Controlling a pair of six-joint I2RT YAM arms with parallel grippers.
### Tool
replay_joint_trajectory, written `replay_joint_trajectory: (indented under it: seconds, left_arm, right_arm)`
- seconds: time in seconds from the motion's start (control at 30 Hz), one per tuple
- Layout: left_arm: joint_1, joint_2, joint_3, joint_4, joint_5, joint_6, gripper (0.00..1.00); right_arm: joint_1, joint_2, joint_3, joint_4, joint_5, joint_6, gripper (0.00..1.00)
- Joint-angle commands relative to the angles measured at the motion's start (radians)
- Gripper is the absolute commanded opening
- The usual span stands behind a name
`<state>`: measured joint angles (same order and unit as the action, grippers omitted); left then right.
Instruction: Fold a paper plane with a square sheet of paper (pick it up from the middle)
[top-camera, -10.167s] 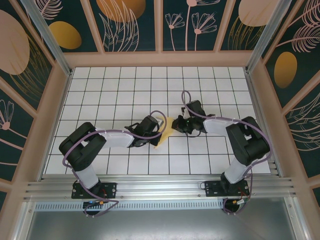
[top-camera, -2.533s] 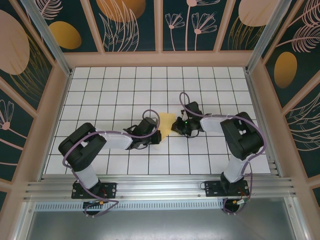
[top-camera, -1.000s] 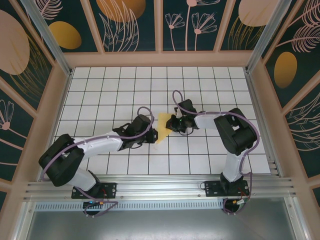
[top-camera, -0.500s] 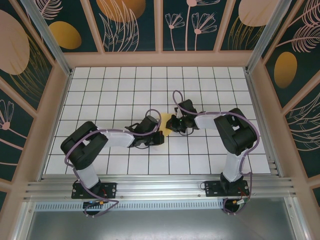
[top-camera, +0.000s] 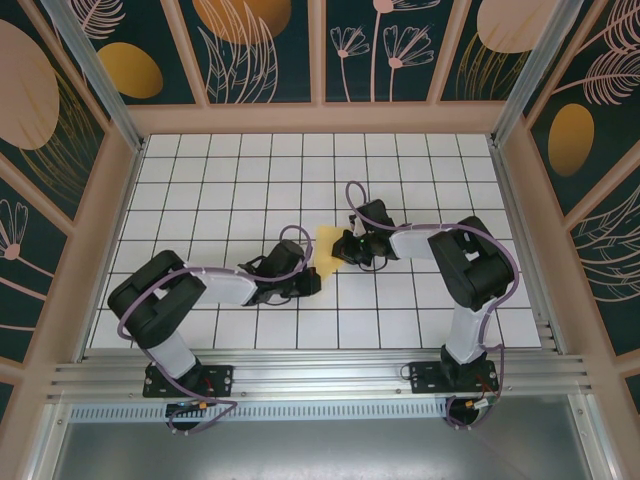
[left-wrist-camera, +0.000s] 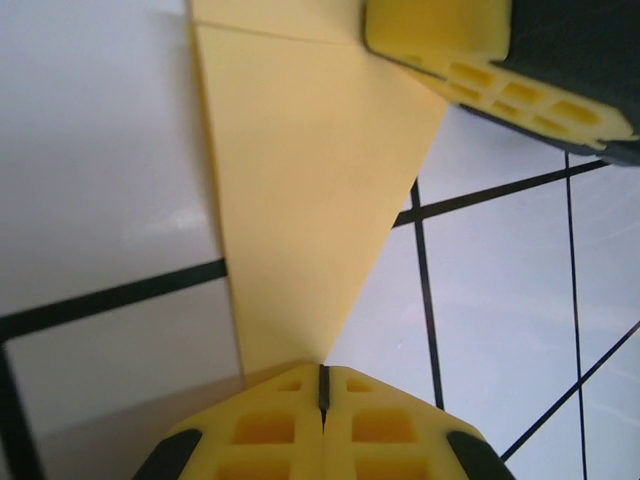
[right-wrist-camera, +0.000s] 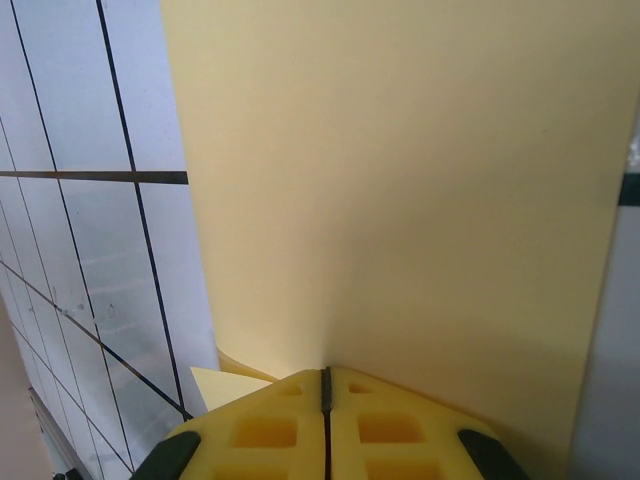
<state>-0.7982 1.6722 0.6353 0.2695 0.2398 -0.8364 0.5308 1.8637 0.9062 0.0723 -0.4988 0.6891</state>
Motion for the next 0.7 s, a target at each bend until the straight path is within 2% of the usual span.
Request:
replay_joint_trajectory:
  seconds: [0.0,0.23,0.4,0.53,0.67]
  left_arm:
    - [0.004,-0.019,-0.039,-0.119,-0.034,-0.016,0.03]
    - [0.008,-0.115,-0.087,-0.170,-0.103,-0.048,0.00]
    - [0.008,-0.315,-0.129,-0.052,-0.127,-0.069,0.03]
    - [0.008,-0.247,0.008,-0.063,-0.086,-0.019,0.02]
    - [0.010,-0.099,0.141,-0.103,-0.121,0.008,0.00]
  right_arm:
    - [-0.005,0.066,-0.048,-0.096,0.092,-0.019,0.09]
    - [-0.005,0.054,-0.043,-0.096,0.082,-0.021,0.09]
    - [0.001,0.050,-0.022,-0.073,0.055,-0.001,0.09]
    - [0.003,0.028,-0.008,-0.064,0.044,0.007,0.10]
    - [0.001,0.007,0.007,-0.058,0.029,0.013,0.10]
